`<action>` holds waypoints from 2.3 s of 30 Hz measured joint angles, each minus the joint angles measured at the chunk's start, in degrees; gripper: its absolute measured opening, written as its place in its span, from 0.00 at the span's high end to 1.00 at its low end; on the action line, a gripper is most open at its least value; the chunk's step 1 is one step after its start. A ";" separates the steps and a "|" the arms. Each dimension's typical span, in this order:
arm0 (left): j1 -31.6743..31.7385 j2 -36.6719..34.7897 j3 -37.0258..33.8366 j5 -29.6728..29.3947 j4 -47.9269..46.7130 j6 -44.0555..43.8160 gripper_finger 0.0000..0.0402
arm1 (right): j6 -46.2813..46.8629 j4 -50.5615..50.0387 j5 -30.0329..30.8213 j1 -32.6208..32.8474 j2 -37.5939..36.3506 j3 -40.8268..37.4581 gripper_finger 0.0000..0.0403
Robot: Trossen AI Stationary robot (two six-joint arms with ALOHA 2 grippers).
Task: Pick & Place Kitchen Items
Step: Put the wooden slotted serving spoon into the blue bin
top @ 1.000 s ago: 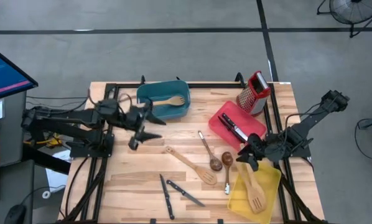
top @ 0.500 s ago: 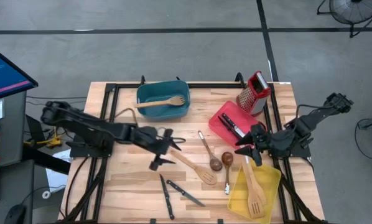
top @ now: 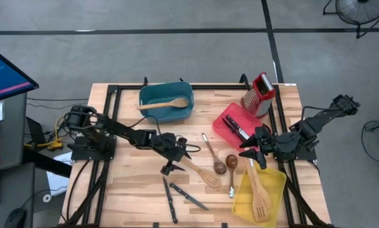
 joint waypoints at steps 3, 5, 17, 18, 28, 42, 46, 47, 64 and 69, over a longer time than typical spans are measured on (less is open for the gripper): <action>1.47 2.88 0.00 1.68 -0.23 0.57 0.33 | -0.92 0.07 0.00 -0.02 0.09 0.00 0.44; 2.17 4.58 0.00 2.16 0.01 1.93 0.33 | -0.93 0.17 0.00 -0.02 0.07 0.00 0.44; 3.76 11.60 0.11 3.26 1.24 1.16 0.42 | -1.46 0.22 0.28 -0.02 0.27 0.00 0.44; 3.76 11.62 0.11 2.88 1.23 1.14 0.46 | -1.46 0.21 0.28 -0.02 0.27 0.00 0.44; 3.72 11.59 -0.65 0.84 1.26 0.76 0.91 | -1.49 1.67 0.46 -0.02 0.27 0.00 0.45; 2.32 -3.52 -4.22 0.68 -5.91 -4.42 0.98 | -1.92 3.29 0.44 -0.02 0.27 0.00 0.51; 2.45 -12.54 -4.61 4.08 -6.48 -8.12 0.99 | -3.25 4.75 1.16 -0.02 0.39 0.00 0.51; 2.45 -14.56 -4.84 4.29 -6.75 -8.56 0.99 | -3.91 5.10 1.56 0.00 0.43 0.00 0.51; 0.57 -22.08 -19.49 -2.96 -2.36 -6.18 0.68 | -5.60 5.82 1.75 0.00 5.43 0.00 0.50; -1.73 -22.08 -22.57 -8.95 0.22 -4.80 0.53 | -5.79 5.95 1.74 -0.01 7.39 0.00 0.49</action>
